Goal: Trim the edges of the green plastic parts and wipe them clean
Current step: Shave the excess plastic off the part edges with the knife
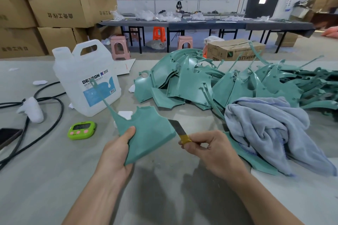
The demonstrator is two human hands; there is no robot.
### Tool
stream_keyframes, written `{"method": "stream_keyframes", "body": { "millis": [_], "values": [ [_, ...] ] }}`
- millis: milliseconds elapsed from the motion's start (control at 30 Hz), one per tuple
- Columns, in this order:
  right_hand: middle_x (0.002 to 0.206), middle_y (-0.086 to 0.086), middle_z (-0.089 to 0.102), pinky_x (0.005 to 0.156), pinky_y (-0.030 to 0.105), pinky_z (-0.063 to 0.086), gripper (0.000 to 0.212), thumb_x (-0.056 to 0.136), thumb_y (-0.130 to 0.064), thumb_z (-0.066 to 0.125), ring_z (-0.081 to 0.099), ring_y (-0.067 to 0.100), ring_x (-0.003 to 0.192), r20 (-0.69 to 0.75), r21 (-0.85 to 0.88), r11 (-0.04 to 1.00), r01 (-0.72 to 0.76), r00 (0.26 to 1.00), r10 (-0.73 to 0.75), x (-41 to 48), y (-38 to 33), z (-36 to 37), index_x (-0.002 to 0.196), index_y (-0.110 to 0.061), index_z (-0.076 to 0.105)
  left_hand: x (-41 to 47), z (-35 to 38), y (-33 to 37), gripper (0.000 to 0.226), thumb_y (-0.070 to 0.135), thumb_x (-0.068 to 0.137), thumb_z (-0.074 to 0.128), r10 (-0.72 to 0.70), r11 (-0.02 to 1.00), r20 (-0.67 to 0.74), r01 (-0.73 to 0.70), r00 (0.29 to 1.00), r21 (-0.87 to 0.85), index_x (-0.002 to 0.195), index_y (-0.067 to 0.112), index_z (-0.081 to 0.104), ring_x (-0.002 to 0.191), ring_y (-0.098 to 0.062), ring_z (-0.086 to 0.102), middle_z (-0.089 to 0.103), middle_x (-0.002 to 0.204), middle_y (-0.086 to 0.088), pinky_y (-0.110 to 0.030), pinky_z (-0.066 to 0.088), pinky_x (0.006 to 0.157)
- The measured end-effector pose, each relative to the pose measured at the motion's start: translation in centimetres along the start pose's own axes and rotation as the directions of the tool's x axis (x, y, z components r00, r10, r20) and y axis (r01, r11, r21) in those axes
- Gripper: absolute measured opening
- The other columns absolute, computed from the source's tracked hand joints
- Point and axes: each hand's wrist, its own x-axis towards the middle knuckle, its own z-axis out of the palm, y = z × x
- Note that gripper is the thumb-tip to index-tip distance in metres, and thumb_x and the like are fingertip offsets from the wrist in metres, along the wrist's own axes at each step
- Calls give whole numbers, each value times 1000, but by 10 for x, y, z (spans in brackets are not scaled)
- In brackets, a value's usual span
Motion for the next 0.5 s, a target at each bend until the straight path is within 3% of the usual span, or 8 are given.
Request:
{"method": "stream_keyframes", "body": {
  "millis": [100, 200, 267, 433, 500],
  "values": [
    [90, -10, 78, 92, 46, 57, 16, 89, -29, 77, 72, 15, 91, 63, -65, 998, 25, 998, -20, 1, 0, -12, 93, -43, 81, 1, 0, 1, 16, 13, 99, 59, 4, 1000, 3, -4, 1000, -13, 108, 5, 69, 73, -19, 77, 79, 92, -8, -27, 58, 51],
    [88, -7, 79, 91, 40, 60, 20, 90, -17, 76, 75, 13, 89, -74, 95, 995, 16, 997, -9, 3, 0, -8, 91, -37, 82, 1, 1, -1, 17, 13, 98, 60, -23, 1000, 15, 23, 1000, 11, 108, 4, 70, 75, -21, 77, 79, 94, -11, -28, 59, 51],
    [83, -8, 79, 87, 36, 61, 20, 90, -18, 76, 74, 10, 84, -114, 87, 996, 23, 993, -13, 3, 2, 2, 88, -37, 82, 0, 1, -2, 20, 14, 97, 62, -40, 999, 35, 39, 999, 21, 111, 1, 70, 82, -25, 77, 78, 101, -14, -31, 60, 55],
    [90, -18, 77, 81, 22, 57, 20, 88, -24, 79, 72, 3, 88, 49, -46, 999, 28, 998, -26, 0, 5, 0, 94, -43, 81, -2, 1, 4, 17, 17, 97, 63, -17, 999, -13, 17, 1000, -50, 109, 7, 71, 76, -19, 77, 79, 97, -9, -28, 59, 51],
    [88, -18, 77, 82, 30, 57, 19, 88, -25, 79, 71, 6, 87, 58, -111, 993, 26, 998, -19, 0, 5, 1, 92, -43, 81, -1, 1, 5, 17, 16, 99, 61, 31, 995, -61, -37, 998, -91, 111, 9, 70, 75, -16, 77, 79, 95, -6, -27, 59, 52]
  ]
}}
